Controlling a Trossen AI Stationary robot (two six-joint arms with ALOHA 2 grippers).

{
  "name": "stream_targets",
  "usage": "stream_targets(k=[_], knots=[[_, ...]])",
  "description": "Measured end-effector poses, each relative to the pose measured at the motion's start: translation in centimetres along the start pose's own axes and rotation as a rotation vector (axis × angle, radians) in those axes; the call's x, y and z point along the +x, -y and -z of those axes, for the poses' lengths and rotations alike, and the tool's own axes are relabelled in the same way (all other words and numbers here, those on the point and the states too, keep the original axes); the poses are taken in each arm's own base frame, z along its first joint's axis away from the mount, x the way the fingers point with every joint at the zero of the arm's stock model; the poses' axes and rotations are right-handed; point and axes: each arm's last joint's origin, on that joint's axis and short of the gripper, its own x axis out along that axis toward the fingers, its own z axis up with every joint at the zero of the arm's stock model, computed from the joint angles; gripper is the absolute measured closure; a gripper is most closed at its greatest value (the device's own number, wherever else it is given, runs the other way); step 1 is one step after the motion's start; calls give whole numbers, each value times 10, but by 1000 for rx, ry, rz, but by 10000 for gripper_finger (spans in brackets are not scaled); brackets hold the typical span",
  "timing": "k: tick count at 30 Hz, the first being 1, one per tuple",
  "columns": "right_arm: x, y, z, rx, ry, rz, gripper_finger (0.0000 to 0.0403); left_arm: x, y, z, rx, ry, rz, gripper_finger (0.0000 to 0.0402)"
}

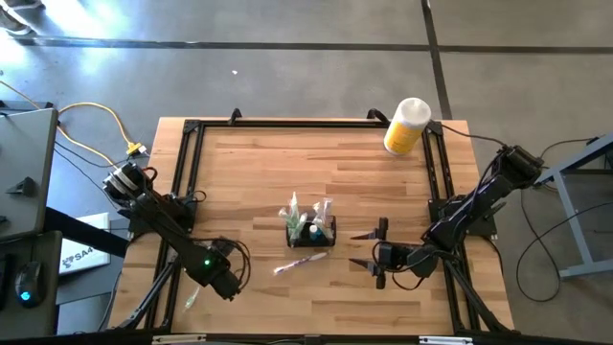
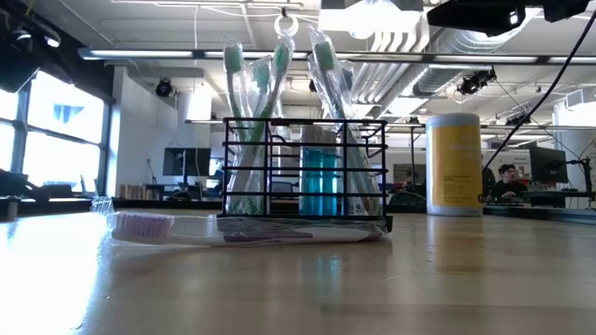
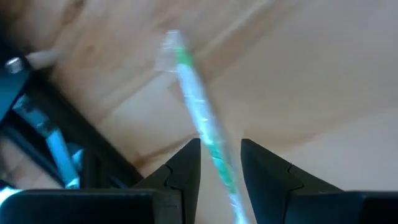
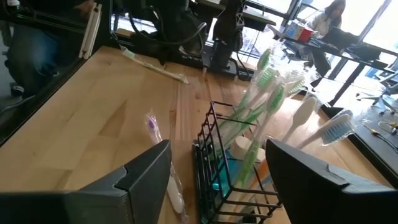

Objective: Pick & Place toothbrushing station
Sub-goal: Put the green toothbrush into the black wire organizer

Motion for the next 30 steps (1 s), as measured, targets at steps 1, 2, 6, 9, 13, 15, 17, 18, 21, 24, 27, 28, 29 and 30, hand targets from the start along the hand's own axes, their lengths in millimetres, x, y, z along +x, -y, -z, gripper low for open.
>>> stream_targets(k=[1, 2, 6, 9, 13, 15, 17, 18, 21, 24, 27, 28, 29, 30], knots=[[0, 0, 0, 0, 0, 0, 149, 2, -3, 0, -22, -4, -11, 293], [0, 0, 0, 0, -1, 0, 149, 4, -4, -1, -38, -9, -12, 293], [0, 0, 1, -7, -7, 0, 149, 14, -5, -1, -56, -24, 16, 293], [0, 0, 1, -9, -8, -4, 149, 19, 0, -1, -38, -35, 81, 293], [0, -1, 1, -10, -10, -25, 149, 24, -1, -2, -48, -45, 82, 293], [0, -1, 1, -11, -11, -25, 149, 24, -2, -2, -53, -45, 77, 293], [0, -1, 1, -11, -11, -25, 149, 24, -2, -2, -60, -45, 76, 293], [0, -1, 1, -11, -11, -25, 149, 24, -2, -2, -64, -44, 74, 293], [0, -1, 2, -13, -14, -25, 149, 24, -4, -2, -74, -42, 52, 293], [0, -1, 3, -18, -20, -25, 149, 24, -6, -2, -75, -40, 37, 293], [0, -1, 3, -18, -21, -25, 149, 24, -7, -2, -56, -37, 24, 293], [0, -1, 3, -18, -21, -25, 149, 24, -6, -2, -48, -38, 30, 293], [0, -1, 3, -18, -21, -25, 149, 24, -6, -2, -44, -38, 33, 293], [0, -1, 3, -18, -21, -25, 149, 24, -6, -2, -42, -38, 34, 293]])
